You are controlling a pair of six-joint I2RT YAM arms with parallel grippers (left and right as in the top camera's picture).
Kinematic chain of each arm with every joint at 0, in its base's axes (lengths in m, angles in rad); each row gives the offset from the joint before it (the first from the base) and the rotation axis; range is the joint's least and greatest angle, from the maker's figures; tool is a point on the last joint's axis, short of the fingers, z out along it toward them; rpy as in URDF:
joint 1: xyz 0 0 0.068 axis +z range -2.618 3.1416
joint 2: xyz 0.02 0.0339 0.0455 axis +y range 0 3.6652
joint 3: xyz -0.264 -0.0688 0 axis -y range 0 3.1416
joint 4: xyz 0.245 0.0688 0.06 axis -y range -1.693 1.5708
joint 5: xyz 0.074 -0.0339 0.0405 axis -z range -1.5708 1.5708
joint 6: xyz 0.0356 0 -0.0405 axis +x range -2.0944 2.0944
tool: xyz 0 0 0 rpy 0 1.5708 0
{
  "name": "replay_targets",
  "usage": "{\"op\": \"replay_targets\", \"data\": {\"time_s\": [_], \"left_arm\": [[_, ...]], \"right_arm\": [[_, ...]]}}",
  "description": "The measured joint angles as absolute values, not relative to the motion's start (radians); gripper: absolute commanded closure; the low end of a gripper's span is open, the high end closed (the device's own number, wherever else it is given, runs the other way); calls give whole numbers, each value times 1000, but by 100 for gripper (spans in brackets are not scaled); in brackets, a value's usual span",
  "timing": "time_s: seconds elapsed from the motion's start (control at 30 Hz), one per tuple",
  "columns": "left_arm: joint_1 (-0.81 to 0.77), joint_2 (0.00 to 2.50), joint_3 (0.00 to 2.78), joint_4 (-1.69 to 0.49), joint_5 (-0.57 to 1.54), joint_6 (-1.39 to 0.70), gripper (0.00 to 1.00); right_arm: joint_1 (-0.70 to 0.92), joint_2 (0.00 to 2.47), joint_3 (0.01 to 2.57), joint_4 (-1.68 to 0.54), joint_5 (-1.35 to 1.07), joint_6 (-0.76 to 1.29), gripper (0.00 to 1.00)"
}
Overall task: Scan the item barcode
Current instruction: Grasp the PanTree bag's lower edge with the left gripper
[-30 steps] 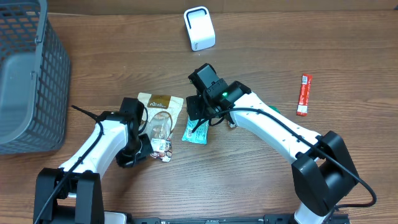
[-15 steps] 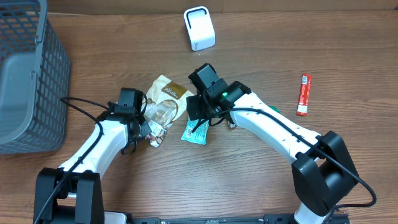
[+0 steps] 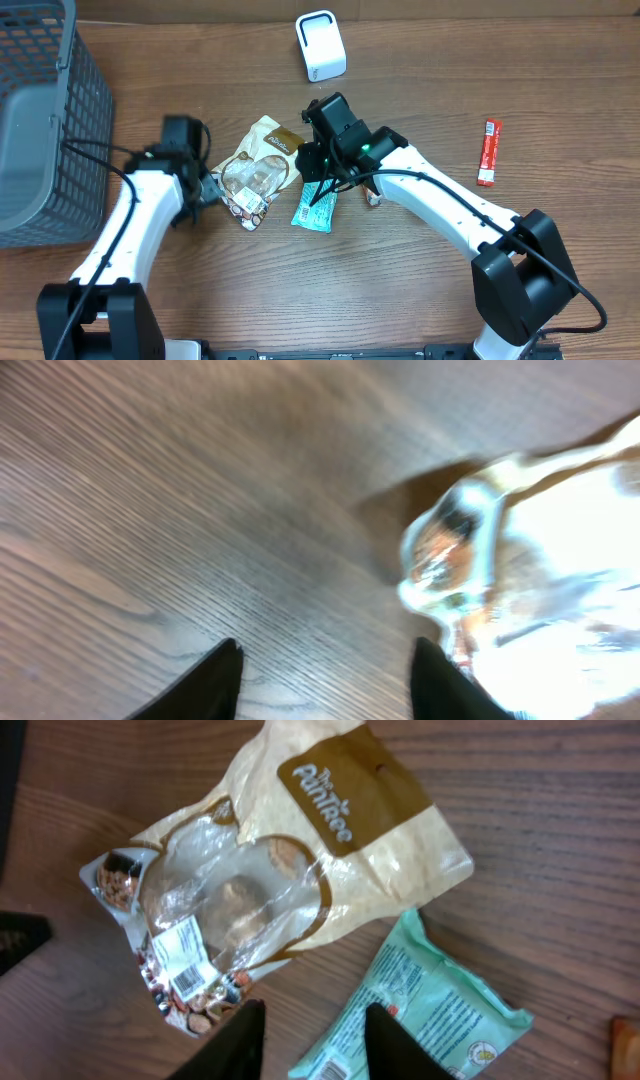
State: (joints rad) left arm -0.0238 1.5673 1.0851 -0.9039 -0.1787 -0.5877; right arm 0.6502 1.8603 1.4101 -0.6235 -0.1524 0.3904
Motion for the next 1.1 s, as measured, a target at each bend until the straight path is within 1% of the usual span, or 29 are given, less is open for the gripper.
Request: {"op": "replay_targets", "data": {"time_s": [0.03, 0.07, 0.2, 0.3, 0.43, 0.6, 0.77, 1.1], "left_arm": [[-22, 1567, 1113, -916, -171, -583, 42], [-22, 1567, 1129, -920, -156, -579, 42], [-22, 1567, 1137, -929, -95, -574, 41], [-22, 1567, 1130, -928, -56, -573, 41], [-22, 1569, 1104, -917, -30, -573, 41], [-22, 1574, 1076, -908, -18, -569, 40], [-22, 1574, 1073, -890, -14, -542, 37], [-22, 1574, 1073, -867, -14, -515, 36]], "right_arm": [[649, 1860, 1411, -621, -153, 391, 71], [649, 1862, 1411, -620, -153, 391, 73], [663, 1898, 1415, -588, -153, 392, 79], [676, 1950, 1416, -570, -154, 392, 82], [681, 2015, 1415, -570, -153, 393, 82], [681, 2030, 1416, -598, -133, 392, 82], [680, 2030, 1417, -688, -107, 392, 82], [681, 2030, 1423, -822, -27, 392, 81]]}}
